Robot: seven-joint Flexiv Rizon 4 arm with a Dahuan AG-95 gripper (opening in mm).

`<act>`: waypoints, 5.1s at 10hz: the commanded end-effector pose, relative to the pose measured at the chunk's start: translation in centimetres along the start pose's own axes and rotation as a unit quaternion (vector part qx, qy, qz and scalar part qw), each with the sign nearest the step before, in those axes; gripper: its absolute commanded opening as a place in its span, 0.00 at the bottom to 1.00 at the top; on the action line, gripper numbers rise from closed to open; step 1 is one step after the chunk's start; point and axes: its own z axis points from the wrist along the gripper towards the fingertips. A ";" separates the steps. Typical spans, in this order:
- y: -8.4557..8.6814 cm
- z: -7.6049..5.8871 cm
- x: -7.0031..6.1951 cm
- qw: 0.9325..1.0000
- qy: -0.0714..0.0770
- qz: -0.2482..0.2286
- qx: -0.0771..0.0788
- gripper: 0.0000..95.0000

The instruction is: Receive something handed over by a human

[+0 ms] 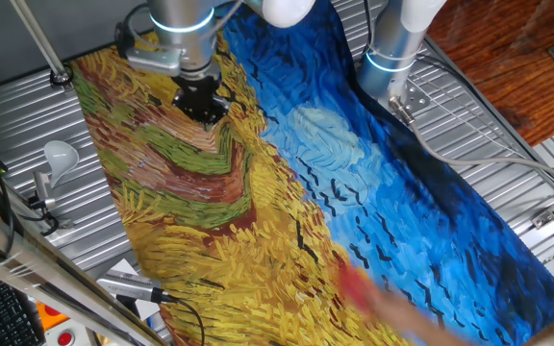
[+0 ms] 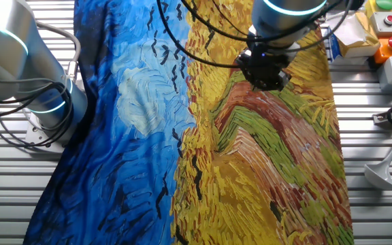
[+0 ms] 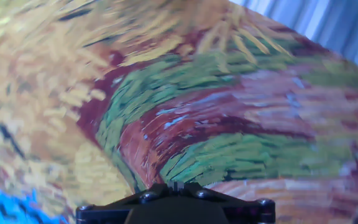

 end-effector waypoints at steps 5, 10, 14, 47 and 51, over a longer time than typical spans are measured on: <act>0.0 0.0 0.0 0.995 -0.015 -0.095 0.000 1.00; 0.0 -0.1 -0.3 0.996 -0.018 -0.091 0.004 1.00; -0.3 -0.2 -1.0 0.999 -0.020 -0.038 0.004 0.60; -0.8 -0.8 0.0 1.000 -0.004 0.022 -0.011 0.00; -4.4 -0.8 2.3 1.000 -0.005 -0.013 -0.018 0.00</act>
